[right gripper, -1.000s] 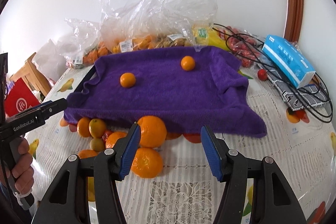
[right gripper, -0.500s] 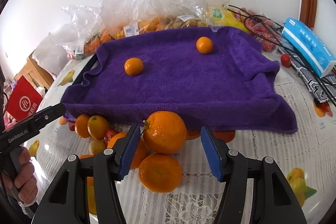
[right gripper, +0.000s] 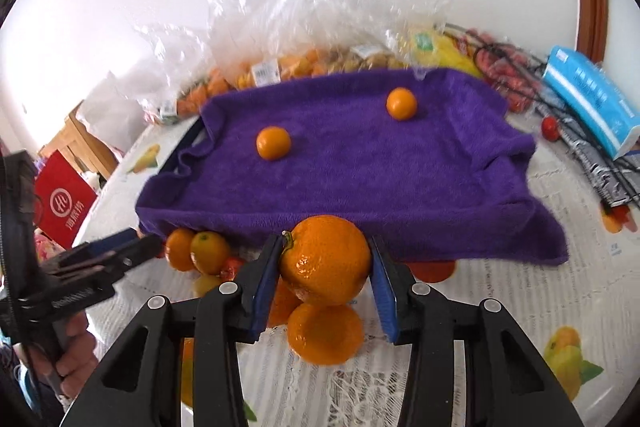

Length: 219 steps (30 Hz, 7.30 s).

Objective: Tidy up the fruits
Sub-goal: 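Close the right gripper on a large mandarin while the left gripper grasps an orange, then lift the mandarin and orange and carry both over the purple towel, then lower the mandarin and orange onto the towel and open both grippers, then withdraw both open grippers from the fruit on the towel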

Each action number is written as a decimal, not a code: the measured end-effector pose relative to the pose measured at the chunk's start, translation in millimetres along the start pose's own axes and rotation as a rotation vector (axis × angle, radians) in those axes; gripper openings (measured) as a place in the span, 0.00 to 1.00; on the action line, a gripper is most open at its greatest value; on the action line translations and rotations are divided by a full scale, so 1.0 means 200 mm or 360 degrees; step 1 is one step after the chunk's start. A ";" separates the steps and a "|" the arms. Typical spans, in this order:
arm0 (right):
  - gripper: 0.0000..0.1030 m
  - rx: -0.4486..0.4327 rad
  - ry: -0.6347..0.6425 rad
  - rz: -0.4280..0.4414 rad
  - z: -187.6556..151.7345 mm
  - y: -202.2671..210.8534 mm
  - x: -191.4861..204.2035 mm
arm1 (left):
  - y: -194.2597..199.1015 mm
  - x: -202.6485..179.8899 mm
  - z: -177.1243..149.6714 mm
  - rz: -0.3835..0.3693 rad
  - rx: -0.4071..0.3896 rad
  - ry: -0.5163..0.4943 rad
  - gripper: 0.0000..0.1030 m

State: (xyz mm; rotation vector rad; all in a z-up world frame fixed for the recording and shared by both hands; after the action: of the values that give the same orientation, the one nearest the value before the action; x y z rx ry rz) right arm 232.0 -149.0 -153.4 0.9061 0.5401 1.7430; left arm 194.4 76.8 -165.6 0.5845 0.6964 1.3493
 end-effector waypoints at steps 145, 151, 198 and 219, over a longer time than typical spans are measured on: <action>0.42 -0.0052 -0.0017 -0.0171 0.29 -0.29 -0.18 | -0.25 -0.06 0.34 0.0108 -0.0072 -0.0030 0.30; 0.42 -0.0072 -0.0004 -0.0176 0.29 -0.28 -0.18 | -0.26 -0.07 0.34 0.0101 -0.0066 -0.0040 0.30; 0.51 -0.0178 -0.0118 -0.0089 0.33 -0.19 -0.21 | -0.23 -0.06 0.34 0.0070 -0.0075 -0.0012 0.48; 0.68 -0.0241 0.0014 -0.0151 0.32 -0.10 -0.09 | -0.18 -0.06 0.34 0.0040 -0.0115 -0.0006 0.48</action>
State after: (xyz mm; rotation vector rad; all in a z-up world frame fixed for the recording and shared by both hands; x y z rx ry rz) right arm 297.5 -162.4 -134.6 0.7549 0.4437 1.6783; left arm 267.7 60.2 -145.4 0.5391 0.6365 1.3909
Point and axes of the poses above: each gripper's, at about its wrist camera, not at the fingertips, and y roughly against the way its jaws point, x to its left, z to its top, the point moved 1 cm from there along -y, roughly the way its jaws point, and after that the axes turned 10 degrees about -y, right-handed, at the moved point
